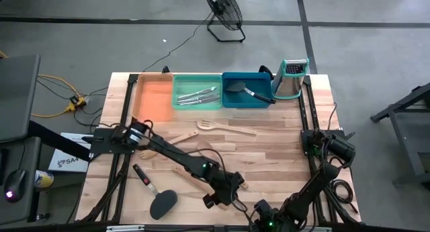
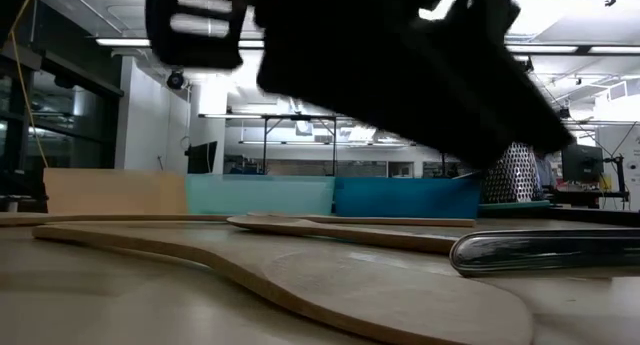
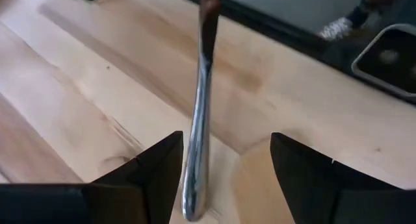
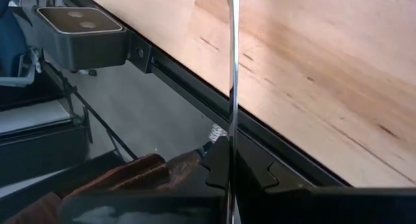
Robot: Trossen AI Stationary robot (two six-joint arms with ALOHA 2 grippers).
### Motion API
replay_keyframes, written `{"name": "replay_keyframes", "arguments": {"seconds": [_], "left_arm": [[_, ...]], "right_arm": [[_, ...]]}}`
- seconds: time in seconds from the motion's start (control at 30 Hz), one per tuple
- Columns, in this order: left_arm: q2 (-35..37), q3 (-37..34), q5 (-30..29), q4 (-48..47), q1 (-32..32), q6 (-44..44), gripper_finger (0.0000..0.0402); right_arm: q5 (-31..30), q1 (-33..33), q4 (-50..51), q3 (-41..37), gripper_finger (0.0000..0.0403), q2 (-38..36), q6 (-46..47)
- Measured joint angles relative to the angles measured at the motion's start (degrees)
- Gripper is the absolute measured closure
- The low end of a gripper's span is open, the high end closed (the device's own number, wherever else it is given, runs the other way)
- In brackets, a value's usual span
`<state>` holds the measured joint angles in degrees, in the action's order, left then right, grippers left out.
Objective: Pick & Place Kitchen Items
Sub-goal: Put the silver table knife into the green bin
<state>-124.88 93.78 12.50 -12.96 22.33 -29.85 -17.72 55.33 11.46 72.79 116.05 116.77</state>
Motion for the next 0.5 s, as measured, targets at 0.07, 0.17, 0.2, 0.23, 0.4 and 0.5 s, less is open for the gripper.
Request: {"name": "replay_keyframes", "arguments": {"seconds": [0.07, 0.17, 0.2, 0.23, 0.4, 0.5], "left_arm": [[-1.07, 0.41, -0.62, 0.66, -0.16, 0.38, 0.0176], [-2.07, 0.39, -2.37, 1.16, -0.2, 0.35, 0.0176], [-2.37, 0.39, -2.84, 1.55, -0.2, 0.39, 0.0176], [-2.59, 0.39, -2.94, 1.55, -0.2, 0.4, 0.0176], [-3.74, 0.38, -2.36, 2.19, -0.18, 0.52, 0.0176], [-3.8, 0.35, -2.35, 2.08, -0.18, 0.53, 0.0176]], "right_arm": [[0.04, 0.0, -0.26, 0.0, 0.0399, 0.0, -0.02], [0.04, 0.0, -0.57, 0.0, 0.0399, 0.0, -0.36], [0.01, -0.01, -0.81, 0.0, 0.0399, 0.0, -0.88], [-0.07, -0.14, -1.07, 0.0, 0.0399, 0.0, -1.26], [0.0, -0.74, -1.4, 0.0, 0.0399, 0.0, -2.43], [-0.14, -1.15, -1.45, 0.0, 0.0399, -0.02, -2.83]]}}
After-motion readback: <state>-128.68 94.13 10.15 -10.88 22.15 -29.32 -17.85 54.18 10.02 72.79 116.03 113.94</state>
